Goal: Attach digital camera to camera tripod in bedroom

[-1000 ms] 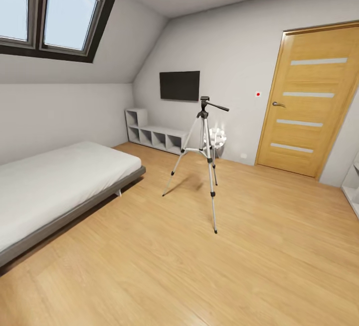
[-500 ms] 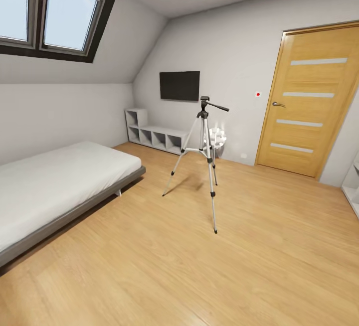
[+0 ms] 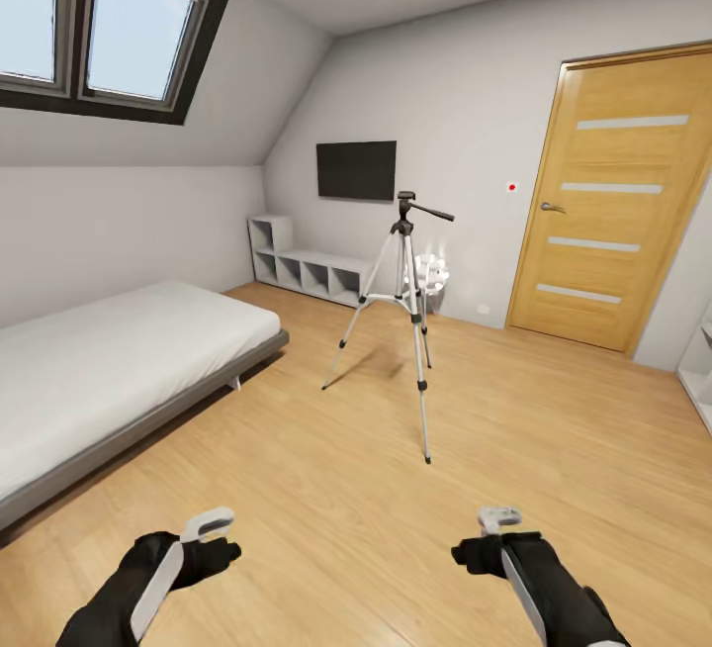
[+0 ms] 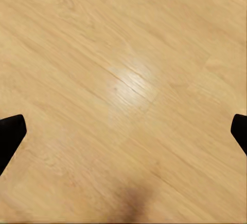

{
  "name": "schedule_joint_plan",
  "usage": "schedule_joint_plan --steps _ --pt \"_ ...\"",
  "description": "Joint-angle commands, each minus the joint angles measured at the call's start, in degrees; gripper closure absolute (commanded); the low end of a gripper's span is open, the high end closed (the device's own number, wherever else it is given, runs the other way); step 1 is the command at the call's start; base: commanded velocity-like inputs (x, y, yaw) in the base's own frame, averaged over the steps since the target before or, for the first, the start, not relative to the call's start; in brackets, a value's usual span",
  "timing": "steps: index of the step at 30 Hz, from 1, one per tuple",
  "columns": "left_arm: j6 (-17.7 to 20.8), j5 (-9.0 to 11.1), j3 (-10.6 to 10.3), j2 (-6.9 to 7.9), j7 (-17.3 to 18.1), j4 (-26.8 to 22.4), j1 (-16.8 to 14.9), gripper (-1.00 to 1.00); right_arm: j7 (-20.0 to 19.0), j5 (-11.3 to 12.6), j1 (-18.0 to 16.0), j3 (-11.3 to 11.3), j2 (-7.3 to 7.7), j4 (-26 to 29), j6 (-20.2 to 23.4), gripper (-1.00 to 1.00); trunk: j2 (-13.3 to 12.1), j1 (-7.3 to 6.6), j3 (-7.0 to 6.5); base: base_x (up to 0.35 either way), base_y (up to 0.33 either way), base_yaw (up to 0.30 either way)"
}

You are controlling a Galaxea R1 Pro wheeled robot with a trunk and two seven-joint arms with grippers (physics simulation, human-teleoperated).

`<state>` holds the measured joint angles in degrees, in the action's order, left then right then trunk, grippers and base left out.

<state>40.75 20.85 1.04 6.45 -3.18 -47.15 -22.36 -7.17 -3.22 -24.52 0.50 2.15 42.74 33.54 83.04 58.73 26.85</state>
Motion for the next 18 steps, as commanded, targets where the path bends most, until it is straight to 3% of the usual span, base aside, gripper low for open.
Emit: schedule_joint_plan --steps 1,4,5,7,11,18 --pt "0.57 0.44 0.04 -0.81 -0.34 0.6 -0.88 -1.0 -0.53 0.62 -0.78 0.09 0.03 0.23 0.61 -1.0 0.04 0.0 0.08 0.0 0.0 0.0" --pt "0.75 0.31 0.03 -4.5 -0.35 4.31 -6.84 -1.0 -1.02 4.25 -2.87 0.15 0.03 0.94 1.36 -1.0 0.04 0.0 0.08 0.0 0.0 0.0" --pt "-0.39 -0.23 -0.06 -8.53 -0.44 6.42 -9.83 -1.0 -1.21 6.38 -3.72 -0.01 -0.11 1.57 1.84 -1.0 0.04 0.0 0.08 0.0 0.0 0.0" --pt "-1.65 -0.69 -0.25 -10.64 -0.97 6.21 -10.85 -1.0 -1.28 7.47 -4.0 -0.03 -0.16 2.64 2.64 -1.0 0.04 0.0 0.08 0.0 0.0 0.0" --pt "-2.47 -1.44 -0.6 -12.05 -2.49 4.29 -11.48 -1.0 -1.33 8.16 -4.19 0.04 -0.24 4.94 4.81 -1.0 0.04 0.0 0.08 0.0 0.0 0.0" --pt "-3.37 -1.79 -0.67 -13.21 -5.04 1.52 -11.82 -1.0 -1.61 8.75 -4.28 0.03 -0.27 8.39 8.09 -1.0 0.04 0.0 0.08 0.0 0.0 0.0"
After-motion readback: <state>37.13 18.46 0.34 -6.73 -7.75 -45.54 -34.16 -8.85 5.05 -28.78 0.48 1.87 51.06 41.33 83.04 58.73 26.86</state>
